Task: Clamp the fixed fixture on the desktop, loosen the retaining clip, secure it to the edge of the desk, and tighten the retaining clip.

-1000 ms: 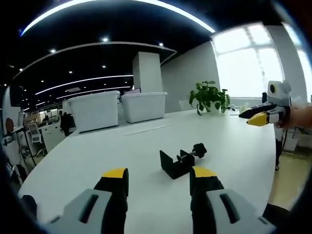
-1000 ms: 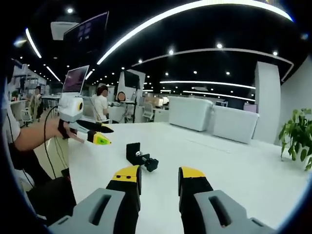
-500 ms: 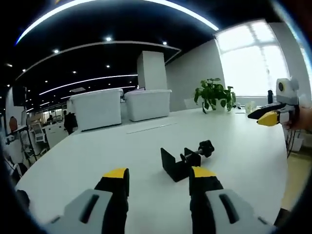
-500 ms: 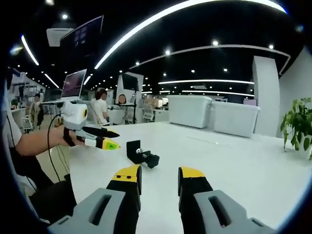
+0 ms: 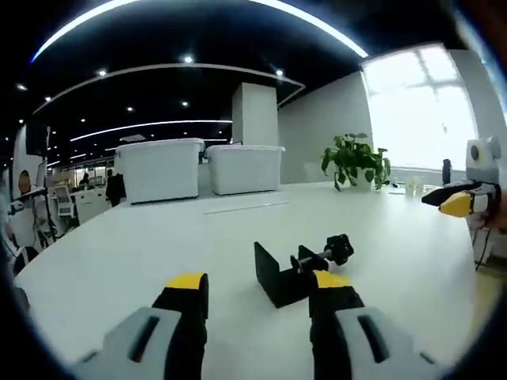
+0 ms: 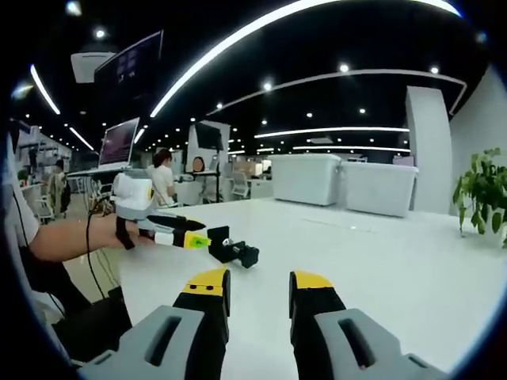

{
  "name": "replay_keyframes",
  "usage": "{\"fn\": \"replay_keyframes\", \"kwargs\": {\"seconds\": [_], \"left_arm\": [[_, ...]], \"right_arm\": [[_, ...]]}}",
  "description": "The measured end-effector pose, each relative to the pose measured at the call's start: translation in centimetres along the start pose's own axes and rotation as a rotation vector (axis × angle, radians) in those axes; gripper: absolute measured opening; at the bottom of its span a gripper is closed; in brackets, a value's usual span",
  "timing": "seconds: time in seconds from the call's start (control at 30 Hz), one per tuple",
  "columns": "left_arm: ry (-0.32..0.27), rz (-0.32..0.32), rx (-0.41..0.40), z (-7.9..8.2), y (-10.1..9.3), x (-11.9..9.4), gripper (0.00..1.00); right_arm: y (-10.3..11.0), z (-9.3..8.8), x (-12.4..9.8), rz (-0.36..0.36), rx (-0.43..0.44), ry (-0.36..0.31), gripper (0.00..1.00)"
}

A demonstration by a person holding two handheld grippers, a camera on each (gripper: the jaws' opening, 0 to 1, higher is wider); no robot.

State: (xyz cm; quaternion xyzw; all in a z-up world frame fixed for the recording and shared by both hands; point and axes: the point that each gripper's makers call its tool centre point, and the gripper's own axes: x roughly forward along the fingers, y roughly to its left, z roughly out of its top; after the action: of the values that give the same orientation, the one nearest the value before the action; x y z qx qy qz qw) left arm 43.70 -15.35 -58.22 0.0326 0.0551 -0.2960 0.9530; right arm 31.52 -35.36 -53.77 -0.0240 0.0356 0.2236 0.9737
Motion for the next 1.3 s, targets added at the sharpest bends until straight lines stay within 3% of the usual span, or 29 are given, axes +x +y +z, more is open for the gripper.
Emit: {"fn": "replay_keyframes", "kwargs": {"seconds": [0.13,0.6,1.07,1.3], "left_arm": [[-0.006,0.002,-0.021,0.2,0.1,0.4,0.52],[0.071,0.027,0.005,-1.2,0.5,1.9,0.51],[0.105,0.052,0.036,-1.8,0.8,3.3,0.49],[0.122,0.065,0.064,-2.1,1.0,3.8,0.49]], "right_arm": [[-0.5,-0.2,-0.7,-0.008,0.038,-0.002,0.29],[-0.8,-1.3,-1.6,-0.012,0.058,0.018,0.26],[2.0,-0.7,-1.8,0.079,0.017,0.002,0.26],[3.1,-0.5,-1.9,0.117,0.070,-0.015,0.26]]}}
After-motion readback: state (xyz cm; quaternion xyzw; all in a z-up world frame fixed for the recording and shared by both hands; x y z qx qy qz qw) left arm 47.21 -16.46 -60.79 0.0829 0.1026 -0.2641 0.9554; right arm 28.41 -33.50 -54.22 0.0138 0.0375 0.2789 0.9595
